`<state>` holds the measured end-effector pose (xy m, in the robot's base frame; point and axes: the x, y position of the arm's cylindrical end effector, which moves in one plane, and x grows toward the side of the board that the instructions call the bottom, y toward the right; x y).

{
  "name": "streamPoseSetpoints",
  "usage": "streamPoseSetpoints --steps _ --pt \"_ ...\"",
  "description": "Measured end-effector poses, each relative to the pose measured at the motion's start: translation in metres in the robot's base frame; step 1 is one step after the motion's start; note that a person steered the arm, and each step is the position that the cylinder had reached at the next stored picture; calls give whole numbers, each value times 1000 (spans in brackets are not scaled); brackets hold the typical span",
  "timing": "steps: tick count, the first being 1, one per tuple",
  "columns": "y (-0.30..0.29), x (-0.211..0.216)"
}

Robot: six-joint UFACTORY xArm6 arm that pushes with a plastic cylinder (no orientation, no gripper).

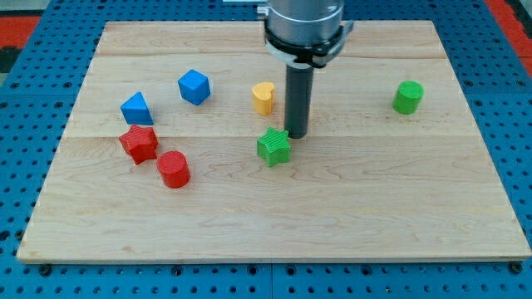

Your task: Move the green star to the center of the board

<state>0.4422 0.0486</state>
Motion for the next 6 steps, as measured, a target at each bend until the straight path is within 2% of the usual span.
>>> streamPoseSetpoints --steps 1,3,4,6 --pt "19 22" --pt "-25 51" --pt "-58 34" --pt "-43 34"
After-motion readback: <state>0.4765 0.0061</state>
